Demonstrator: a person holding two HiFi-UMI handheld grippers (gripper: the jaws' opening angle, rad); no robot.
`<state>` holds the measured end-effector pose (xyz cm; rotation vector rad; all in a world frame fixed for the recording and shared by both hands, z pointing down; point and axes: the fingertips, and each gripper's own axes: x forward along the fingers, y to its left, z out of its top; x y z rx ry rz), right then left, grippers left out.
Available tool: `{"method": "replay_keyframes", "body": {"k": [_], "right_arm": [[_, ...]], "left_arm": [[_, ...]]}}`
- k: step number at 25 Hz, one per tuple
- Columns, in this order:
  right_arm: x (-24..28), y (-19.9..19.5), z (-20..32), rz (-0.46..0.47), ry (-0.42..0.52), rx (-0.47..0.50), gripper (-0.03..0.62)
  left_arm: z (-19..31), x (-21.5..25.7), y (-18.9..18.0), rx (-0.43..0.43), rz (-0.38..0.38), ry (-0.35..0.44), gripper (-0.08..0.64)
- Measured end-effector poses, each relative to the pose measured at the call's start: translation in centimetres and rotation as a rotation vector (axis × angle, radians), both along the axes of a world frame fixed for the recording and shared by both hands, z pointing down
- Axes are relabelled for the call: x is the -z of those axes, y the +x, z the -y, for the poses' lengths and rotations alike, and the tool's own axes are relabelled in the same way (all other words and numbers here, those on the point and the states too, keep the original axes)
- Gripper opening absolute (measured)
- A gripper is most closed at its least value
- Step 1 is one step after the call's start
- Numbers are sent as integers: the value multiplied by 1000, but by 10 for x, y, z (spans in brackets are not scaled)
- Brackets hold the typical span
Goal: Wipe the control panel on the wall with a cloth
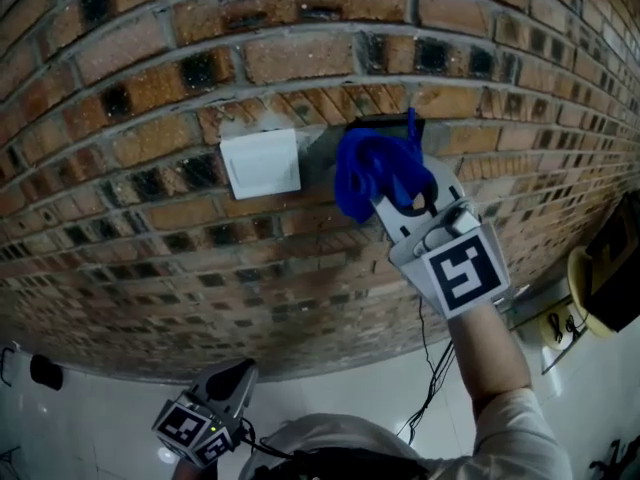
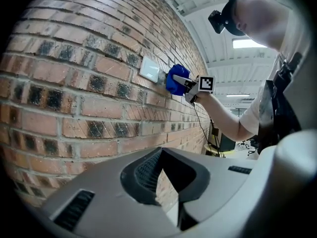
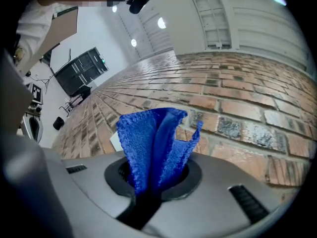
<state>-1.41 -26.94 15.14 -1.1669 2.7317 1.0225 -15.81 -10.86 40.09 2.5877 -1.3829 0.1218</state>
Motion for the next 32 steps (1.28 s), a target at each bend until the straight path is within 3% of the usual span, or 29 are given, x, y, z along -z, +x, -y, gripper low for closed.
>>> {"method": "replay_keyframes", "body": {"k": [4, 7, 17, 23, 27, 32], "right_arm": [[4, -19, 6, 13, -1, 21, 86], [7, -11, 8, 29, 2, 12, 86], [11, 96, 35, 41, 41, -204, 86], [-4, 145, 64, 75, -24, -292, 88], [5, 133, 48, 103, -18, -245, 86], [17, 58, 8, 69, 28, -73, 86]], "left_arm": [[-1, -2, -5, 16, -3, -6, 3], [0, -4, -6, 21, -5, -9, 3], [11, -7, 10, -22, -4, -14, 3], [12, -4, 18, -39, 1, -12, 3], [11, -4, 14, -30, -2, -10, 3], [8, -6, 9, -14, 0, -15, 3]]}}
